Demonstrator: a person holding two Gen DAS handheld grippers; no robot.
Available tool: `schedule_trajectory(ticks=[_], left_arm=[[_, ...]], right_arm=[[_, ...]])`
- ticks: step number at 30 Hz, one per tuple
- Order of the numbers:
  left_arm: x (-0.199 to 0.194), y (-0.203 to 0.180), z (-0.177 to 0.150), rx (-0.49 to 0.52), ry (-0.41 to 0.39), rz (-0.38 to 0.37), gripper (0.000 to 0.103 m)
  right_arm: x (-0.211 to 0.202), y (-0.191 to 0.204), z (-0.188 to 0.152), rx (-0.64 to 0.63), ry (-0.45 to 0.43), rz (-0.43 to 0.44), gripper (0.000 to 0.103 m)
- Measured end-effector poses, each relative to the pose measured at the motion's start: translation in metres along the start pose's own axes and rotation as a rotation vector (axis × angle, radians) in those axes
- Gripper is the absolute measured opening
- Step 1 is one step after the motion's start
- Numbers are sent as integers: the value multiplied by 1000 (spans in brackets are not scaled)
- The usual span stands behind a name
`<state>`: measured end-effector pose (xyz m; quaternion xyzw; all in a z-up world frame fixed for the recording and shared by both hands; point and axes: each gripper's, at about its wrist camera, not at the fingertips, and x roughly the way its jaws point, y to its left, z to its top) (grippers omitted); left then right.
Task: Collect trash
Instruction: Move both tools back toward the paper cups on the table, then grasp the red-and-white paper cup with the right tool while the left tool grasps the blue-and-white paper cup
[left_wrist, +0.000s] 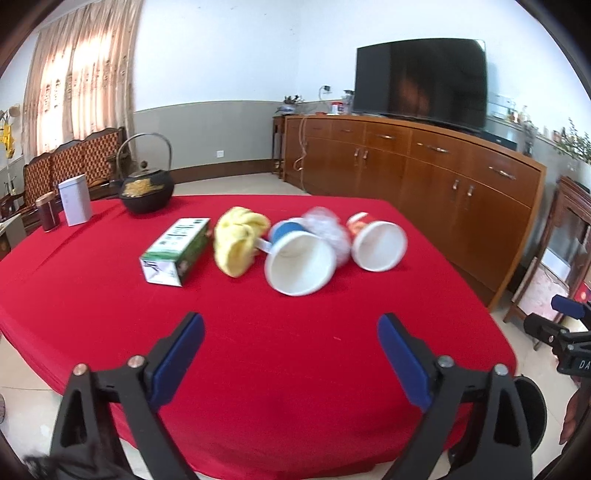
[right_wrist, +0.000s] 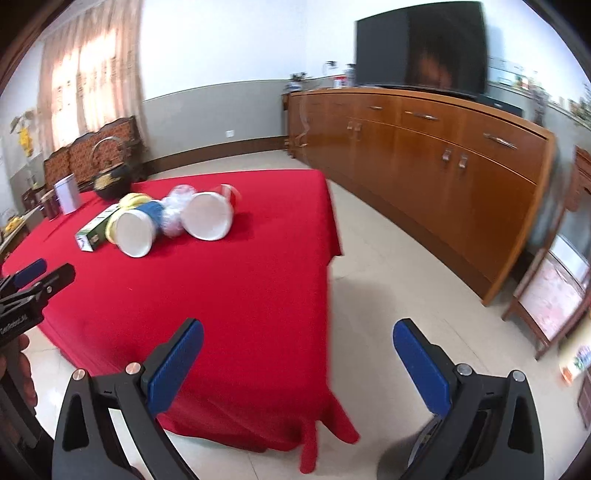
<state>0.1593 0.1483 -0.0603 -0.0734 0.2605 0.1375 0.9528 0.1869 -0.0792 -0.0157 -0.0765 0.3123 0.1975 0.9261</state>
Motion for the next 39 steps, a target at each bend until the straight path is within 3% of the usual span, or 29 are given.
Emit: schedule_trajectory(ticks=[4,8,14,25,30,33,35,39], left_arm=[[24,16,10,3,39,9,81],[53,22,17,-7,88,3,76],[83,20,27,-5,117,-15,69],[112,23,34,-14,151,-39,55],[119,22,39,-21,159,-58,36],[122,21,37,-21,173,-72,8],[119,23,38,-34,154,-74,5],[107,25,38,-34,126,-79,3]], right_arm=[[28,28,21,-49,10,34,101],[60,45,43,-57,36,76,83],[107,60,69,-59,79,104,69],[163,71,93,-40,127,134,54],[175,71,95,-27,140,150,43],[179,72,96,-26,145,161,21],[179,73,97,-29,143,163,4],[172,69,97,-17,122,167,4]])
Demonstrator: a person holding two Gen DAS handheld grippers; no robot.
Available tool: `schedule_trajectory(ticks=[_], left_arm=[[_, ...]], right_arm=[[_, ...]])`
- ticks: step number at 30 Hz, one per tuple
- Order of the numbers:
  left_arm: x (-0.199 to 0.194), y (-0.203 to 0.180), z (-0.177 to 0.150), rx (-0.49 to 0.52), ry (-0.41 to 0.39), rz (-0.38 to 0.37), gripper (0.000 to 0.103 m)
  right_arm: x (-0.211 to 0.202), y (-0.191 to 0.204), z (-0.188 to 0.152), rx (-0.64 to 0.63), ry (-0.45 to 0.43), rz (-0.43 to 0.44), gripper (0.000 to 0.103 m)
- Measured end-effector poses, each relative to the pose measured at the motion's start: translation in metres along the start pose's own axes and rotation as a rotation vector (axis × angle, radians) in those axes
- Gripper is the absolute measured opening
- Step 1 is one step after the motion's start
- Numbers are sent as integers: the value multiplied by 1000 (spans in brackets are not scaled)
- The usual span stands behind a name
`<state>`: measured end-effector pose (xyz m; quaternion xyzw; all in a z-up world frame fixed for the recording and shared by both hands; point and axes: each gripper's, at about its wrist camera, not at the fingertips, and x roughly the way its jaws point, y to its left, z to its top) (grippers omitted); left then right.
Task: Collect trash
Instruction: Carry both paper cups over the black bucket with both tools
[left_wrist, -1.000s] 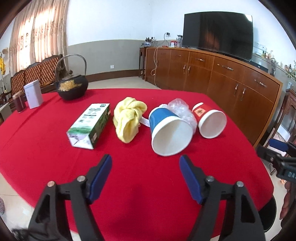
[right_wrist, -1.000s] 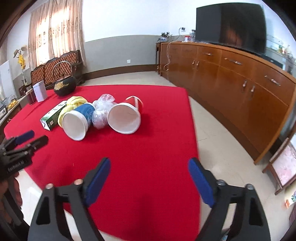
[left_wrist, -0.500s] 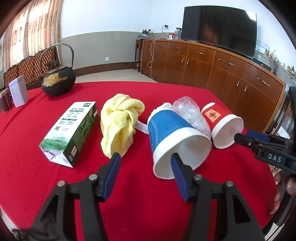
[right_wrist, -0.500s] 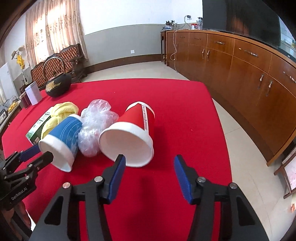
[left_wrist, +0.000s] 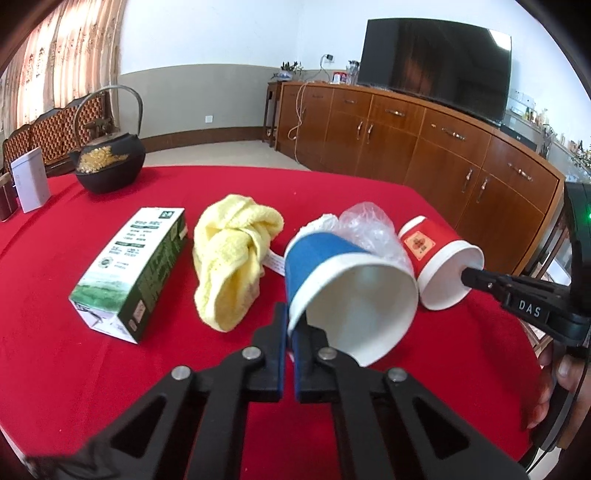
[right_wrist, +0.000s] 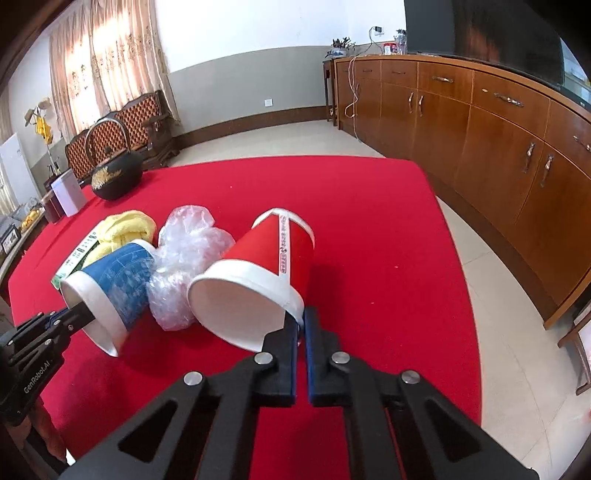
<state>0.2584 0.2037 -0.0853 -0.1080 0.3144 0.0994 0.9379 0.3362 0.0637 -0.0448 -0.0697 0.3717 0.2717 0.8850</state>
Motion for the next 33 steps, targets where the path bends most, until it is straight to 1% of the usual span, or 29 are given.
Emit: schedule_trajectory(ticks=[8,13,22,33], left_arm=[[-24,-2,-1,-2,-50,-5,3],[-38,-8,-6,12,-57,-15,3],[-66,-29,-24,40,-56,-34,3],[-104,-67,-39,94,-79,-92,3]], right_arm=[[-29,-12,-9,24,-32,-4,3],[-53,-18,-21,33,-51,-22,3],[-113,-37,-58,51,-85,-87,3],[-185,-65,-103,119,-126,-158,3]])
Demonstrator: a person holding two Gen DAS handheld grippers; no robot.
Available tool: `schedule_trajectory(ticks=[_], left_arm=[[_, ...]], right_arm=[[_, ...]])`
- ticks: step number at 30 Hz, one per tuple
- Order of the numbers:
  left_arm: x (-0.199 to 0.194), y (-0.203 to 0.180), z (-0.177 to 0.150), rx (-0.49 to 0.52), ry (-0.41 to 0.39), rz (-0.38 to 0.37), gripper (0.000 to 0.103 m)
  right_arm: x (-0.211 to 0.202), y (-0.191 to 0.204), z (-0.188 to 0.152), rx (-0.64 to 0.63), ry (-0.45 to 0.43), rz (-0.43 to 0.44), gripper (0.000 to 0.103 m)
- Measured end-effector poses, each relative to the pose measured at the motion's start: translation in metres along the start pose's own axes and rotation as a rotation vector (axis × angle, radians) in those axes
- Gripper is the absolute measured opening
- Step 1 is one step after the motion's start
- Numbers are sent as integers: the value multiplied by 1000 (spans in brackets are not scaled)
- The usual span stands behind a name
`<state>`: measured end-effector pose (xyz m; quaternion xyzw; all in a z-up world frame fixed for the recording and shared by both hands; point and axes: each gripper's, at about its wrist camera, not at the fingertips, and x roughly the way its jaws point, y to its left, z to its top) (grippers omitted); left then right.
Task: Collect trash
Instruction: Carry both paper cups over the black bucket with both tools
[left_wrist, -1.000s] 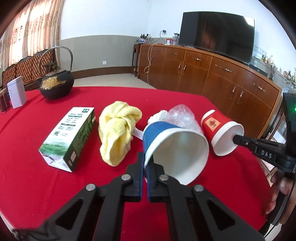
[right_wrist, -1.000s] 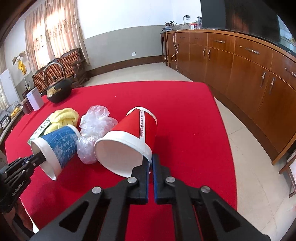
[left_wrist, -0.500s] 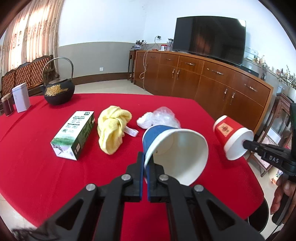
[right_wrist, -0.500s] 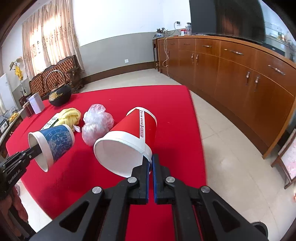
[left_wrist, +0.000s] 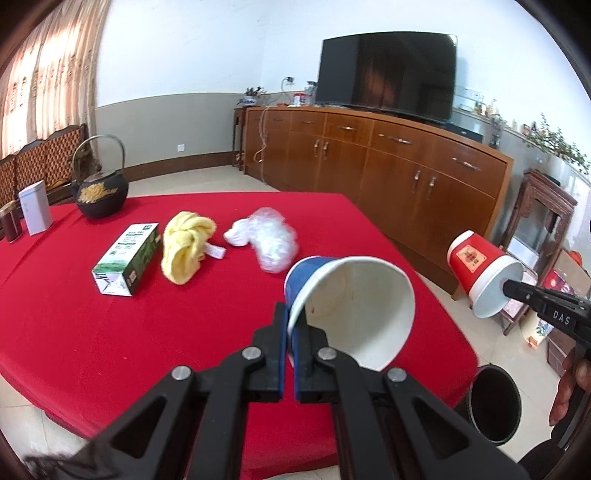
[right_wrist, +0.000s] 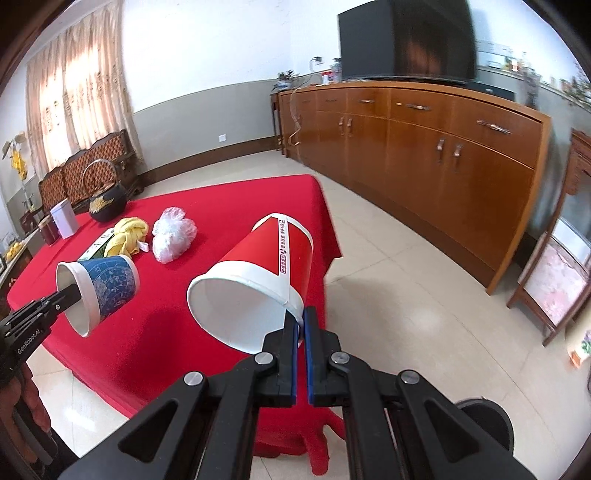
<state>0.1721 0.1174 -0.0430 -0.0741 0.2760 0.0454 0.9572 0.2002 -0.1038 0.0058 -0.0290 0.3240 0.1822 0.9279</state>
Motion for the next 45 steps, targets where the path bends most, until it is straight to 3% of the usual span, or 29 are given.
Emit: schedule_trajectory(ticks=[9,23,45], left_arm=[[-13,-41,0,51,-20,-77,3],[-9,-113,0,132,-21,-208,3],[-5,-239,-24,263,34,-418,3]], right_arm=[[-52,-42,-20,70,-34,-78,3],[-97,-107,-45,162,-48,-199,3],[-166,-202,-112,305,-26,-371,3]])
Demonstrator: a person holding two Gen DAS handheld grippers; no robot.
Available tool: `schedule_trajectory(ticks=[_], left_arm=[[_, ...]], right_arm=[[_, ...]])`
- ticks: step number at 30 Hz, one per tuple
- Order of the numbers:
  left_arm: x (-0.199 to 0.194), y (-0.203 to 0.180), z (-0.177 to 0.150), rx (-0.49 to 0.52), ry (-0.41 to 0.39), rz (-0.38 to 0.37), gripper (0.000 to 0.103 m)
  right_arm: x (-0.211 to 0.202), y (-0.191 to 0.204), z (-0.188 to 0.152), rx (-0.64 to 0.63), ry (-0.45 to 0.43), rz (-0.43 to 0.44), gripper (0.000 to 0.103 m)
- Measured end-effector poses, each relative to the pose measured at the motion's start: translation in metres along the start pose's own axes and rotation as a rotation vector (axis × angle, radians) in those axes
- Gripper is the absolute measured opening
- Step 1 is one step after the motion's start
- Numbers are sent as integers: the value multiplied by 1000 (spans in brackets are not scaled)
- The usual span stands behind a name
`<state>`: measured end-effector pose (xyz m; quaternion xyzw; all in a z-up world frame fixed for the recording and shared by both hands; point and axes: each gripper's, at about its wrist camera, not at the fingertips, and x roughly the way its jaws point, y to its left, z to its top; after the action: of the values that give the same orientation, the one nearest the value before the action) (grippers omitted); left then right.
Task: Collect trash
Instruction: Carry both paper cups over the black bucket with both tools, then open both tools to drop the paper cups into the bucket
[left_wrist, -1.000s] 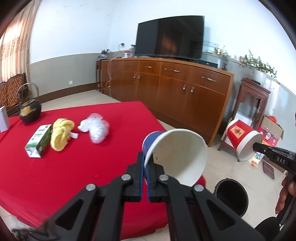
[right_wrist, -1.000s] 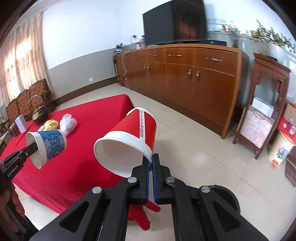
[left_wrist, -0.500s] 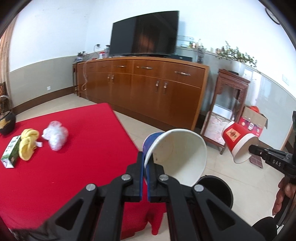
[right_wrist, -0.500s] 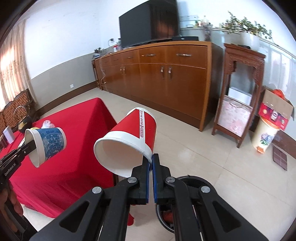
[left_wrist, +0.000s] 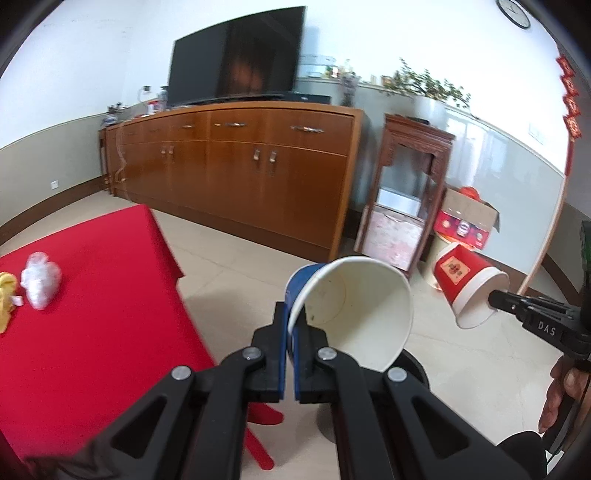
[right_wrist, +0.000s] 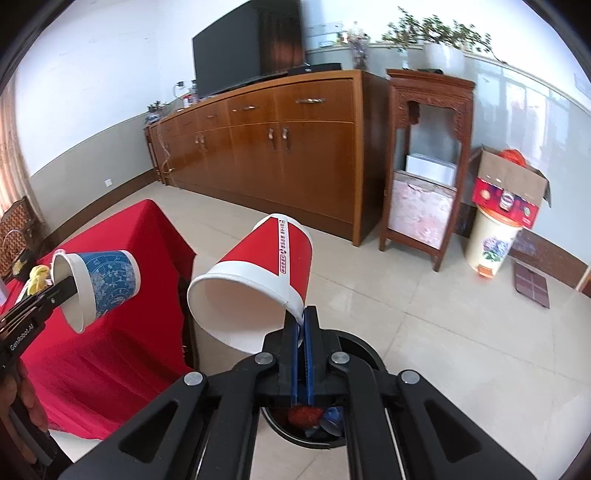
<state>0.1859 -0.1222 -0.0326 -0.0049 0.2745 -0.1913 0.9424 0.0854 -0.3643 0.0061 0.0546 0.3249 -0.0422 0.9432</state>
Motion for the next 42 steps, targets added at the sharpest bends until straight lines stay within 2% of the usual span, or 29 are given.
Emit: schedule_trajectory(ticks=[7,19,34,40,41,42], left_arm=[[20,-29,-5,41,34,-48,3],[64,-70,-27,100,125,-97,3],[130,-94,-65,119,268,-102,3],[151,-97,-78,103,295,-112,4],[156,-96,-83,88,302,-109,15],[161,-93,-87,71,329,-109,46]], right_arm=[[4,-31,-16,30,31,-31,3],[41,-68,-39,53,115,-49,3],[128,-90,-76,-16,301,-8,3],[169,-92,-92,-80,416,44,4],[180,-93,-98,-100,451,47,7],[187,-95,-104,-109,465,37,16]])
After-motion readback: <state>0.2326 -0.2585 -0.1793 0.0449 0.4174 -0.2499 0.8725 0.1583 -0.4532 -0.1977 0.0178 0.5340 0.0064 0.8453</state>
